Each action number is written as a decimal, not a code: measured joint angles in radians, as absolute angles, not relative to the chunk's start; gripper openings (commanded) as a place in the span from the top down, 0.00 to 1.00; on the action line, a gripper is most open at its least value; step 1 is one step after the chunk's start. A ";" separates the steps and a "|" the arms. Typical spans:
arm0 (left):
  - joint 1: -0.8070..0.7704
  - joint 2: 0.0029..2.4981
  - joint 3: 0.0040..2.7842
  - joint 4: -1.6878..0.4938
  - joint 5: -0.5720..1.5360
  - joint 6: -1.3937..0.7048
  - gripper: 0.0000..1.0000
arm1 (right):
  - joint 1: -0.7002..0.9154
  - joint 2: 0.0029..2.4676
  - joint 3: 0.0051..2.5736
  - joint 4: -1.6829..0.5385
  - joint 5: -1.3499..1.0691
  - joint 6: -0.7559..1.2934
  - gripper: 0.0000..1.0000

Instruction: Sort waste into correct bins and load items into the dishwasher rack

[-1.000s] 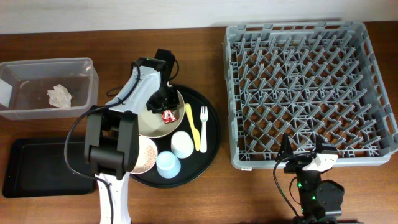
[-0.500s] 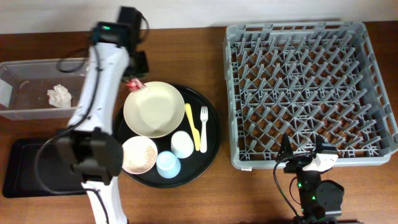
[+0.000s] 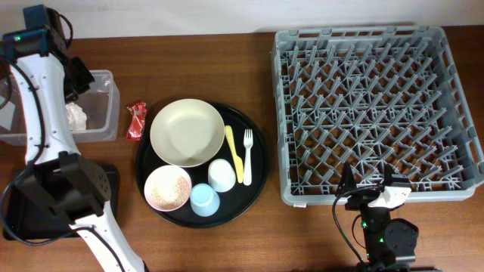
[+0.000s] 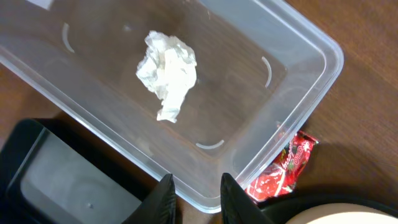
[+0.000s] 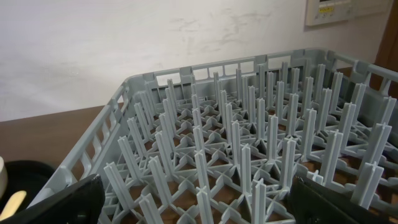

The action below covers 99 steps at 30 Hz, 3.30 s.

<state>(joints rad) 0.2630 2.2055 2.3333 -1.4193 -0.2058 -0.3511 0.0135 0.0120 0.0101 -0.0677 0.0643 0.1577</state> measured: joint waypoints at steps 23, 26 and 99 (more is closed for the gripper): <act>0.009 2.206 2.052 -1.334 -0.226 -0.245 0.49 | 0.014 0.012 0.010 -0.068 0.064 0.158 0.02; 0.009 2.207 1.951 -1.240 -0.248 -0.240 0.38 | 0.014 0.012 0.010 -0.068 0.064 0.158 0.02; 0.274 2.207 2.100 -1.131 -0.229 -0.270 0.75 | 0.014 0.012 0.010 -0.068 0.064 0.157 0.02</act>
